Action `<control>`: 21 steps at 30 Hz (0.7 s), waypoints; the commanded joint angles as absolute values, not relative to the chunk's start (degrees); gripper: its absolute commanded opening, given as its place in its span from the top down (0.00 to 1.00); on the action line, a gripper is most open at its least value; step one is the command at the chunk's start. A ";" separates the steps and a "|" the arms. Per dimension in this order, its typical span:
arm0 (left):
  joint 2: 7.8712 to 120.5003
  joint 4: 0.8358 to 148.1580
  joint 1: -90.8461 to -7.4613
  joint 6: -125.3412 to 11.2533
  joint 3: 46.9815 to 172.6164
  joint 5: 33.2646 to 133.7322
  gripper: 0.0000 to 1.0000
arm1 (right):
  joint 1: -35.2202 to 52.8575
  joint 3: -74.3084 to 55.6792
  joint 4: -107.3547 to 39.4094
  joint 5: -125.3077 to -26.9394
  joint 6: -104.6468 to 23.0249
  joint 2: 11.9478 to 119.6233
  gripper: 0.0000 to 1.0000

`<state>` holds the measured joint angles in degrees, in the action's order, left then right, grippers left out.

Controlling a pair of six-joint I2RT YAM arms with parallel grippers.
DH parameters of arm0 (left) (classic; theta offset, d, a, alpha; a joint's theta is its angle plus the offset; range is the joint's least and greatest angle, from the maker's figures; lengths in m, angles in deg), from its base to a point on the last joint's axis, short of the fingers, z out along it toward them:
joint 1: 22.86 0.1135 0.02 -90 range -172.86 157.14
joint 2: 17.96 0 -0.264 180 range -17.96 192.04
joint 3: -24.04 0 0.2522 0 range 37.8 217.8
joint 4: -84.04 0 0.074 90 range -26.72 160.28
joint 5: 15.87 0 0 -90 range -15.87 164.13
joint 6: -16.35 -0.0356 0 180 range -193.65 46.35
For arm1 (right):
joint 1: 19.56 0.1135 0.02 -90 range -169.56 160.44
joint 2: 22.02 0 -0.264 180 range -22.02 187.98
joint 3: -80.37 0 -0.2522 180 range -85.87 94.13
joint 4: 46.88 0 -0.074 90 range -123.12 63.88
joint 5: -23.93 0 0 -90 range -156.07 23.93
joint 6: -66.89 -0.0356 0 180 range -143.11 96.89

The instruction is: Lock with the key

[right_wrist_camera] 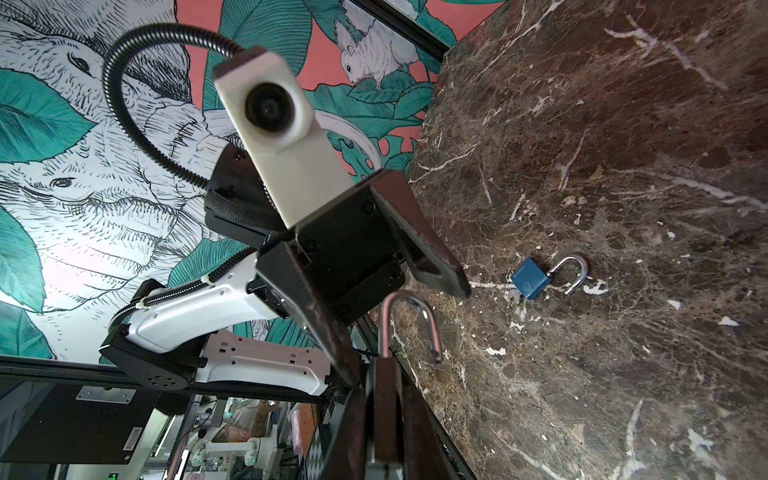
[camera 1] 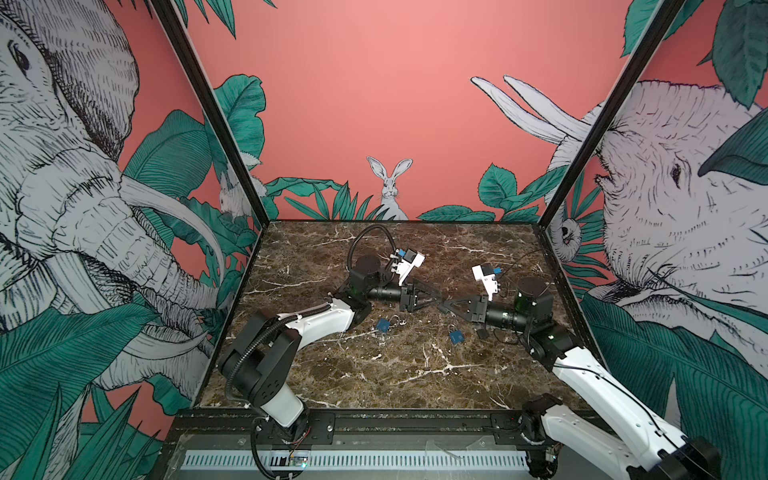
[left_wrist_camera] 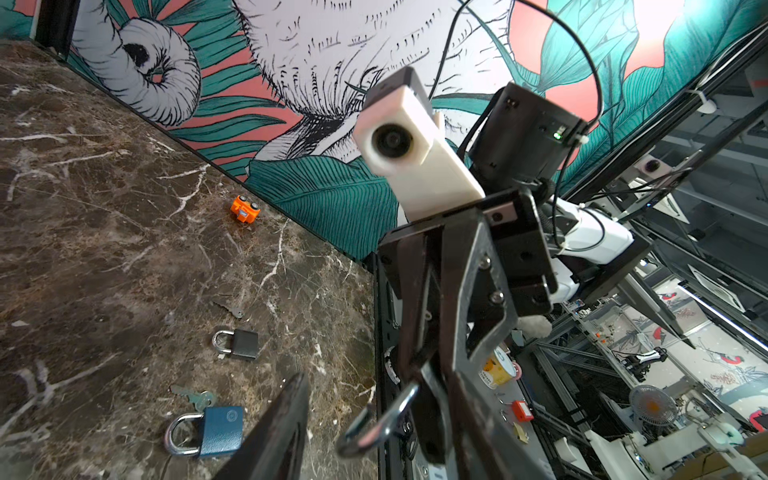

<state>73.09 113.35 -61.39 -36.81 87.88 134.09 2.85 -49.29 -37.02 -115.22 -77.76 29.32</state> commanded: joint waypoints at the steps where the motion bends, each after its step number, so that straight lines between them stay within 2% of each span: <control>1: 70.64 114.15 -61.32 -37.57 86.93 135.33 0.47 | 1.90 -49.74 -40.12 -116.28 -76.58 28.39 1.00; 10: 69.84 114.12 -61.31 -37.04 87.02 135.65 0.52 | 0.84 -50.76 -40.21 -117.12 -75.50 27.96 1.00; 21: 71.97 114.06 -61.42 -36.39 88.03 133.71 0.51 | 0.74 -52.21 -44.17 -118.54 -77.90 29.03 1.00</control>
<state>72.34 112.25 -61.34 -36.75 87.53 133.76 1.01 -52.09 -39.10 -116.77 -77.02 28.94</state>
